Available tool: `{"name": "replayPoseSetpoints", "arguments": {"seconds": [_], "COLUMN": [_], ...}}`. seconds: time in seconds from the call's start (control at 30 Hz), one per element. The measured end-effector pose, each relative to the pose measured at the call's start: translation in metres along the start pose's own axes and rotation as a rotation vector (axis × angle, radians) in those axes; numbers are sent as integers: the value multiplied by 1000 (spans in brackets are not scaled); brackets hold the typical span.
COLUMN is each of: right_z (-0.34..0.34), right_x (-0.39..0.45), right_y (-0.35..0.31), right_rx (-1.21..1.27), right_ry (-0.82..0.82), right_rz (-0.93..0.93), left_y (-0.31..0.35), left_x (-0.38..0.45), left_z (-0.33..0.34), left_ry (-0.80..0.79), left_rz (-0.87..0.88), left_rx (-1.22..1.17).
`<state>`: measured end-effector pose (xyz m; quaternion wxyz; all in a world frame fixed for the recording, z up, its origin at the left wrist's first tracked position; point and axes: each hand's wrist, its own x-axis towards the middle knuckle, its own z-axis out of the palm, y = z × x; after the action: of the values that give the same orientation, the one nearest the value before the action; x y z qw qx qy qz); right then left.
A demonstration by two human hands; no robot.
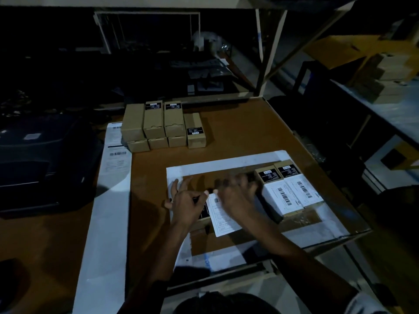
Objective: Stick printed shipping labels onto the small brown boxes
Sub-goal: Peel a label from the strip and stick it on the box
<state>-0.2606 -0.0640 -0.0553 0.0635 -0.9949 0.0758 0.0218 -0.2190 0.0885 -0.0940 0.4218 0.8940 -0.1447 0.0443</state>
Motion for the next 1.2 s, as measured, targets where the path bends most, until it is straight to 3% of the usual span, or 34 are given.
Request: {"name": "replayPoseSetpoints", "arguments": {"seconds": [0.1,0.3,0.43,0.53,0.77,0.83,0.97,1.07,1.2], "right_z": [2,-2,6,10,11,21,22,25,38], "right_x": [-9,-3,-8,-13,-3,-3,-25,-47,-61], "right_y": [-19,34,-12,-22,22,23,32,42,63], "right_rx": [39,-21,-8,-2,-15,146,884,1032,1120], "right_ry": [-13,22,-30,18,10,47,120,142,137], "right_rz": [-38,208,79,13,232,231,273,191,123], "left_y": [-2,-4,1,-14,-18,-14,-3,-3,-8], "left_x": [0,1,2,5,9,7,-1,-9,-24], "left_z": [2,4,2,8,12,9,0,-9,-22], "left_ry": [18,5,-1,-59,-115,-119,-50,-2,-203], "left_rz": [33,-47,-30,-32,-117,-135,-87,159,297], "left_rx": [-9,62,45,66,187,200,202,113,60]}}
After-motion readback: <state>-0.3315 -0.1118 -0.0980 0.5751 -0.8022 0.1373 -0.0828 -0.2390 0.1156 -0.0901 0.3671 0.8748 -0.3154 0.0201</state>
